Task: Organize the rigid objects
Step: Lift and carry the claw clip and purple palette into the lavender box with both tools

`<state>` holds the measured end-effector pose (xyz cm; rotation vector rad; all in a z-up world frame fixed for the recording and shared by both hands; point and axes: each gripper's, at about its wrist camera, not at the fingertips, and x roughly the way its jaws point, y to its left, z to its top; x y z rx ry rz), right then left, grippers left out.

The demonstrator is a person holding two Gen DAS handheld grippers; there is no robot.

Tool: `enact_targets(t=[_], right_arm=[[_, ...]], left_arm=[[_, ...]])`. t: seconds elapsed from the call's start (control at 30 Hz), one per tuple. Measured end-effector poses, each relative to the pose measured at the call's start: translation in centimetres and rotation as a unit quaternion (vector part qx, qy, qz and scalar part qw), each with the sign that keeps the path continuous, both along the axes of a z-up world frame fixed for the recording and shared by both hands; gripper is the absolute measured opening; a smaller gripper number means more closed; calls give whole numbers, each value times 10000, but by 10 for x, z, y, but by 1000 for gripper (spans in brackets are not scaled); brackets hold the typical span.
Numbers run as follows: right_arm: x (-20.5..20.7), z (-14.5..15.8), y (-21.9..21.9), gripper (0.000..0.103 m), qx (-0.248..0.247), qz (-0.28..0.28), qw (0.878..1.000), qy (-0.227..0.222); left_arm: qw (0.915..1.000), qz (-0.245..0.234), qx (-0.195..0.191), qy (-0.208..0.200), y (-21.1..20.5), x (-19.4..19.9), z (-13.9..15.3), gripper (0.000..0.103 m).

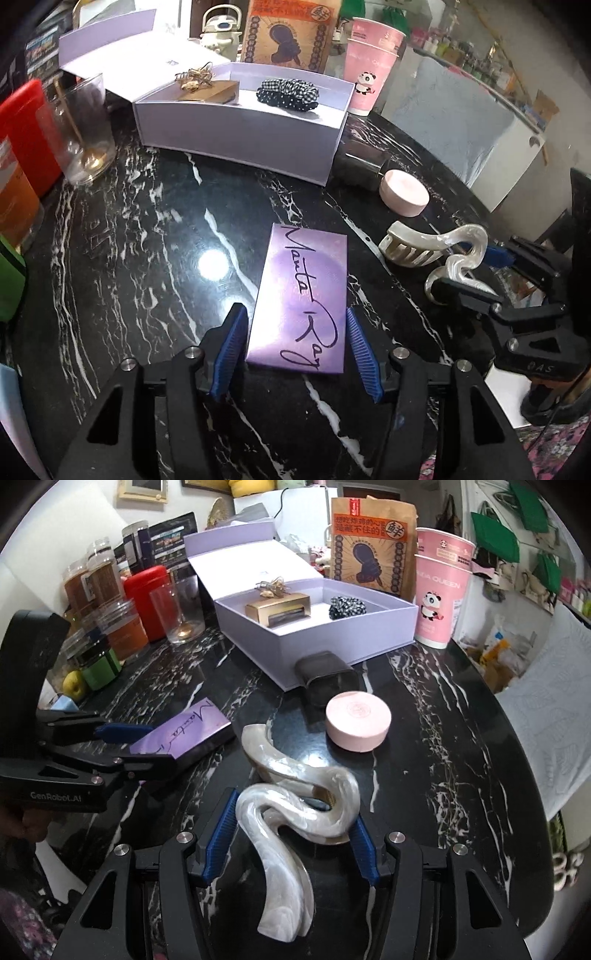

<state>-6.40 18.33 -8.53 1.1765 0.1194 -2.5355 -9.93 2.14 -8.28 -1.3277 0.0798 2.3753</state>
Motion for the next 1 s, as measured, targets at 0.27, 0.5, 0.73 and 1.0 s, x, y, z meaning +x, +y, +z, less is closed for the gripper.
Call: enact_targets(t=[0.27, 0.5, 0.73, 1.0], right_arm=[[-9, -11, 1, 75, 22, -95, 9999, -101], [-9, -16, -7, 76, 267, -48, 9996, 98], [-10, -15, -10, 60, 238, 41, 9996, 147], [-12, -12, -7, 57, -107, -28, 9999, 64]], left_arm=[[9987, -87, -403, 315, 15, -4, -6, 68], [9982, -179, -357, 437, 19, -2, -6, 68], [9991, -81, -90, 410, 16, -2, -4, 50], [9983, 203, 541, 32, 0, -11, -1, 50]])
